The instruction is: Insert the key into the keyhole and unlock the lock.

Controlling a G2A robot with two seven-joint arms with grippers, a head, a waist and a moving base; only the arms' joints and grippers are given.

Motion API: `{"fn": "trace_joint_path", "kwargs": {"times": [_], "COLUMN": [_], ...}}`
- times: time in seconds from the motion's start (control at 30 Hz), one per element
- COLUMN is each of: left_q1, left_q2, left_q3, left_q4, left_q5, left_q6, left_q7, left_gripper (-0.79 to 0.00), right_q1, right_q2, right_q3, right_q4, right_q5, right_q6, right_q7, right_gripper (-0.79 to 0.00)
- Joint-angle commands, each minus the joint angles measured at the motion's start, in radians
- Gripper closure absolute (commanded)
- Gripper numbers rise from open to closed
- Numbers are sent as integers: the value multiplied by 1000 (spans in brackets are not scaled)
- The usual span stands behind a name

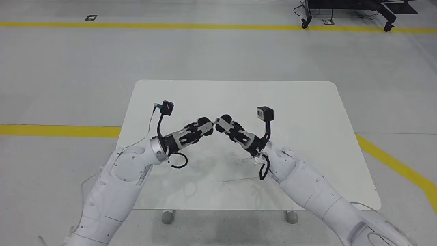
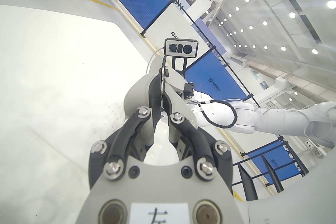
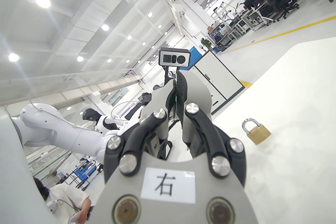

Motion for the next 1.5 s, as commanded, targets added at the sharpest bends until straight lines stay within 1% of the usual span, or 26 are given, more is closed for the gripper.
{"fn": "trace_joint_path", "kwargs": {"times": [0.0, 0.17, 0.2, 0.23, 0.27, 0.37, 0.47, 0.83, 0.9, 0.93, 0.97, 1.03, 1.1, 1.2, 1.3, 1.37, 1.4, 1.43, 1.47], "left_q1": [1, 2, 2, 2, 2, 2, 10, 11, 15, 19, 25, 26, 19, -3, -17, -25, -30, -34, -38], "left_q2": [1, 2, 3, 3, 3, 4, 3, 3, 6, 7, 9, 14, 19, 28, 33, 35, 36, 36, 37], "left_q3": [-2, -2, -2, -1, -1, -9, -26, -27, -33, -38, -41, -45, -41, -33, -21, -9, -3, 2, 7], "left_q4": [1, 1, 0, 0, 0, 2, 6, 5, -12, -20, -26, -31, -31, -18, -8, -2, 0, 2, 4], "left_q5": [-5, -10, -10, -10, -10, -16, -27, -24, 23, 40, 46, 41, 25, 9, 7, 16, 20, 26, 31], "left_q6": [0, 1, 1, 1, 1, 2, 31, 34, 41, 40, 39, 49, 65, 86, 96, 105, 107, 107, 108], "left_q7": [4, 6, 7, 8, 11, 30, 89, 93, 102, 103, 97, 49, -41, -182, -266, -302, -316, -324, -329], "left_gripper": [0, 0, 0, 0, 0, 0, 0, 0, 0, 0, 0, 0, 0, 0, 0, 0, 0, 0, 0], "right_q1": [-1, -5, -5, -6, -7, -11, -11, -11, -11, -10, -3, -5, -6, -22, -35, -42, -45, -48, -50], "right_q2": [-2, -9, -10, -11, -13, -16, -16, -16, -16, -15, -11, -4, 9, 29, 48, 58, 63, 67, 70], "right_q3": [5, 17, 20, 23, 27, 35, 35, 35, 35, 39, 50, 58, 65, 91, 118, 135, 142, 149, 154], "right_q4": [3, 7, 9, 9, 8, 8, 8, 8, 8, 11, 14, -5, -15, -37, -61, -78, -86, -92, -97], "right_q5": [4, 14, 15, 14, 14, 19, 19, 19, 19, -1, -58, -149, -189, -123, -28, 25, 50, 70, 84], "right_q6": [0, 0, 0, 0, 0, 0, 0, 0, 0, 20, 62, 125, 147, 161, 174, 181, 183, 187, 192], "right_q7": [15, 46, 51, 56, 59, 68, 68, 68, 68, 71, 78, 117, 209, 332, 461, 531, 559, 584, 606], "right_gripper": [0, 0, -160, -379, -785, -785, -785, -785, -785, -785, -785, -785, -785, -785, -785, -785, -690, -557, -471]}}
